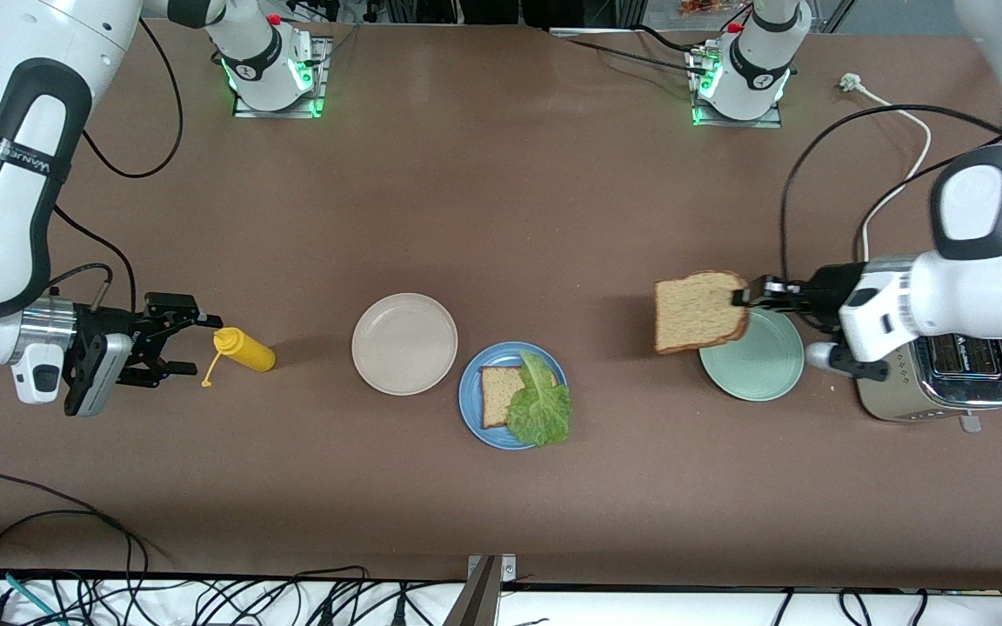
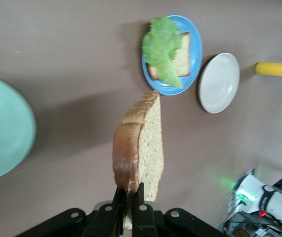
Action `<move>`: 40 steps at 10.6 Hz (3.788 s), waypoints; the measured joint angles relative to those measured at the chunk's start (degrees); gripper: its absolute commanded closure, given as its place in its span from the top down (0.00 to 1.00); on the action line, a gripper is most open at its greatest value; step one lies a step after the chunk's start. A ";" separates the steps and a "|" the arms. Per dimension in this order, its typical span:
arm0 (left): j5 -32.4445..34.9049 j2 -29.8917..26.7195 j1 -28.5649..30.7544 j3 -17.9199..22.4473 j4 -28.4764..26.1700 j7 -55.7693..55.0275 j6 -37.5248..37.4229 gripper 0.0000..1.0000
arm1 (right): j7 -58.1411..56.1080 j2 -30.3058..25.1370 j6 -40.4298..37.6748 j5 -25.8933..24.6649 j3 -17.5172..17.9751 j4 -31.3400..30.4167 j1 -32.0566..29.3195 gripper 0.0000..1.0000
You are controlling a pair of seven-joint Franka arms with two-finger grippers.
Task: Make sandwich in blue plate with both arms
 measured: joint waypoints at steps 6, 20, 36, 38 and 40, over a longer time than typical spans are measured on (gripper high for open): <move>-13.11 11.50 -11.57 0.17 -0.19 -0.78 20.78 0.00 | 0.47 0.31 0.05 -0.07 3.15 -0.09 -3.16 1.00; -18.38 20.68 -20.66 1.94 0.72 -1.78 35.84 0.28 | 22.84 -9.37 9.85 -31.38 47.17 4.97 -30.38 1.00; -18.30 21.31 -15.81 4.12 2.06 6.05 32.24 1.00 | 59.13 -27.41 35.69 -68.67 59.19 -20.42 -31.70 1.00; -16.12 17.91 -14.96 8.35 2.47 6.17 22.83 1.00 | 63.14 -30.30 37.23 -69.47 58.84 -24.07 -31.87 1.00; -9.56 13.10 -11.36 10.28 2.56 6.17 13.12 1.00 | 65.55 -33.33 36.07 -69.60 58.90 -24.90 -31.84 1.00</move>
